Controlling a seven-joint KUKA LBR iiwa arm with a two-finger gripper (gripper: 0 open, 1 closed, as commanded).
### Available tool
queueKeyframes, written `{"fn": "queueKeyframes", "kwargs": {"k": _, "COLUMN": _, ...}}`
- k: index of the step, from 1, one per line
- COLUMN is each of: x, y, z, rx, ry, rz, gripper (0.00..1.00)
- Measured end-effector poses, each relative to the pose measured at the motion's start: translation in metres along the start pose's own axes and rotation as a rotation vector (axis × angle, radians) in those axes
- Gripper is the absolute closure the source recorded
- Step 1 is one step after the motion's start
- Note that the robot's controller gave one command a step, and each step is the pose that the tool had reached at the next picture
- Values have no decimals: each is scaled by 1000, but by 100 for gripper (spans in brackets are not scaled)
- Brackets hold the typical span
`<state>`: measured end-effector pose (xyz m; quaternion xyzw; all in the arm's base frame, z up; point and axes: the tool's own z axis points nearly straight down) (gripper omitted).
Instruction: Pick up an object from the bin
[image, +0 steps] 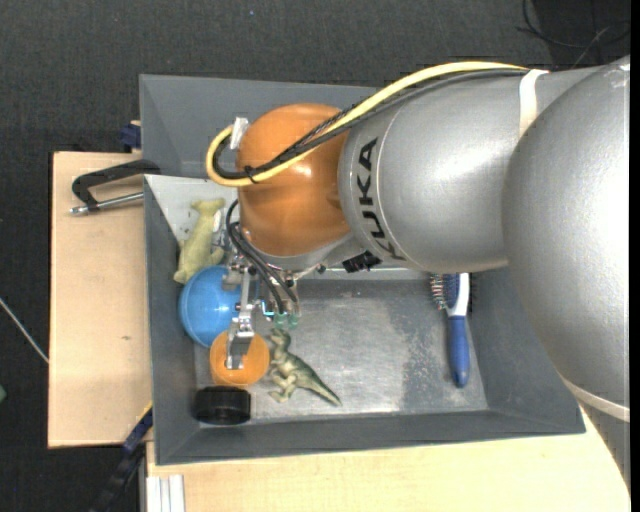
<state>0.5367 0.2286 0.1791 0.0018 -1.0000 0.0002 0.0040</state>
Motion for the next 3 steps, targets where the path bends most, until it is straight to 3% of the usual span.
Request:
{"fn": "queueKeyframes", "kwargs": {"k": 1, "x": 4, "y": -25, "z": 96, "rx": -6, "ry": -16, "rz": 84, "gripper": 0}}
{"fn": "queueKeyframes", "kwargs": {"k": 2, "x": 5, "y": -26, "z": 97, "rx": -3, "ry": -9, "rz": 85, "gripper": 100}}
{"fn": "queueKeyframes", "kwargs": {"k": 3, "x": 2, "y": -13, "z": -56, "rx": -6, "ry": -21, "rz": 11, "gripper": 100}}
